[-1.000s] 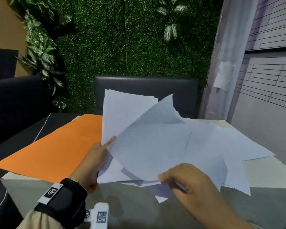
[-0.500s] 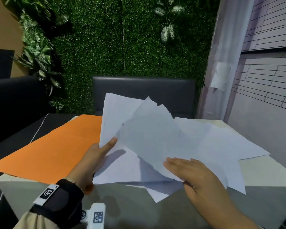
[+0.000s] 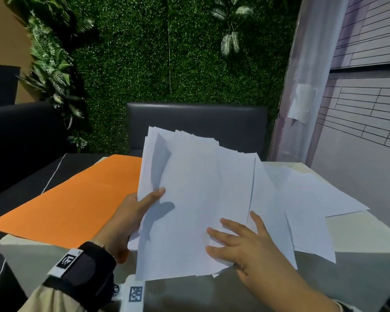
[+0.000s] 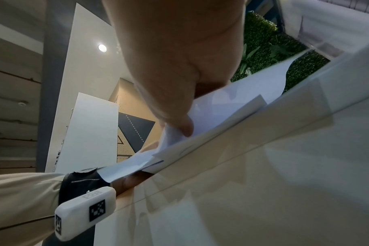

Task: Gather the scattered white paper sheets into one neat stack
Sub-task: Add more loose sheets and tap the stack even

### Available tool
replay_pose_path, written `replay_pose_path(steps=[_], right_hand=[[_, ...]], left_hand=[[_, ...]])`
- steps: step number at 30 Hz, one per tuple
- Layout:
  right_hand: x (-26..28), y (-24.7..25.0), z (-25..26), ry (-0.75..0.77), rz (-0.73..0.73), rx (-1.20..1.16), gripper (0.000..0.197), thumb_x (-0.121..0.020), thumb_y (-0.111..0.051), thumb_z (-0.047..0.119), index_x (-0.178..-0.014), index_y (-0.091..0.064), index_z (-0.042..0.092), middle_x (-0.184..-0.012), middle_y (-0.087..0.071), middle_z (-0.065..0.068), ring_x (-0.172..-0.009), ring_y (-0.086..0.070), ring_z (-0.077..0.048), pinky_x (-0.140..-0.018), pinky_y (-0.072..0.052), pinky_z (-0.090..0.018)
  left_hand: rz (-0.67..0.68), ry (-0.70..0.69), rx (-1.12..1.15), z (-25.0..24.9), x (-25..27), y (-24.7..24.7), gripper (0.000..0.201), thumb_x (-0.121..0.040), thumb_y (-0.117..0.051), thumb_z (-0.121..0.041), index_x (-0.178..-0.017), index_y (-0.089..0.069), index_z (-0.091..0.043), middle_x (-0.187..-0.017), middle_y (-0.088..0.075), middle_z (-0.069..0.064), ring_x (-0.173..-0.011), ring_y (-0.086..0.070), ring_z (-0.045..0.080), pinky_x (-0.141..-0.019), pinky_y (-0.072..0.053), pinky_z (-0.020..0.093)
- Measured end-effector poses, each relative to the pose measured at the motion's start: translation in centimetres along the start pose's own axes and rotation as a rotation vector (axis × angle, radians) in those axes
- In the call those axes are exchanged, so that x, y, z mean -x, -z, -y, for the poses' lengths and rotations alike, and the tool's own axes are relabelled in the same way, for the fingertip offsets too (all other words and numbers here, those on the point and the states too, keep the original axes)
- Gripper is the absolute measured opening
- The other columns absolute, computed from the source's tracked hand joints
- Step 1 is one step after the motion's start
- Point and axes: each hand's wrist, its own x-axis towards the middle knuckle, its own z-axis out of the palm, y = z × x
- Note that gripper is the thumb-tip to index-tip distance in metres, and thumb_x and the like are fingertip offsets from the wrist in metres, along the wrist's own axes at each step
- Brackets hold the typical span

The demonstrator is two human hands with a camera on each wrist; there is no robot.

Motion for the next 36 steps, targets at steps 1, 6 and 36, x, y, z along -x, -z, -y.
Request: replay_pose_path(steps=[1, 6, 36], right_hand=[[0.1, 0.1, -0.1, -0.019, 0.030, -0.016, 0.089, -0.033, -0.100, 0.030, -0.112, -0.071, 0.058, -0.137, -0.069, 0.023, -0.128, -0.068, -0.012, -0.108, -0.026, -0.051], [1.6, 1.4, -2.9, -0.229, 0.162, -0.351, 0.129, -0.064, -0.069, 0.089, -0.152, 0.023, 0.065, -0.165, 0.031, 0.031, -0.151, 0.034, 0.000, -0.131, 0.011, -0.050], [5.5, 7.3, -14.1, -0.839, -0.973, -1.391, 0.030, -0.085, -0.082, 0.044, -0.091, -0.077, 0.015, -0.091, -0.080, -0.014, -0.077, -0.076, -0.028, -0.075, -0.063, -0.047]], left_hand=[[-0.017, 0.004, -0.013, 0.1, -0.1, 0.1, 0.027, -0.108, -0.064, -0.035, -0.124, -0.077, -0.017, -0.108, -0.086, 0.005, -0.088, -0.084, 0.024, -0.080, -0.063, 0.040], [-0.052, 0.001, -0.085, 0.6, -0.5, 0.4, 0.019, -0.105, -0.063, -0.012, -0.119, -0.077, -0.012, -0.103, -0.085, 0.011, -0.086, -0.082, 0.031, -0.073, -0.067, 0.036], [-0.129, 0.017, 0.011, -1.8, 1.5, 0.0, 0.011, -0.105, -0.063, -0.016, -0.113, -0.071, -0.017, -0.083, -0.084, 0.006, -0.075, -0.079, 0.034, -0.057, -0.063, 0.038]])
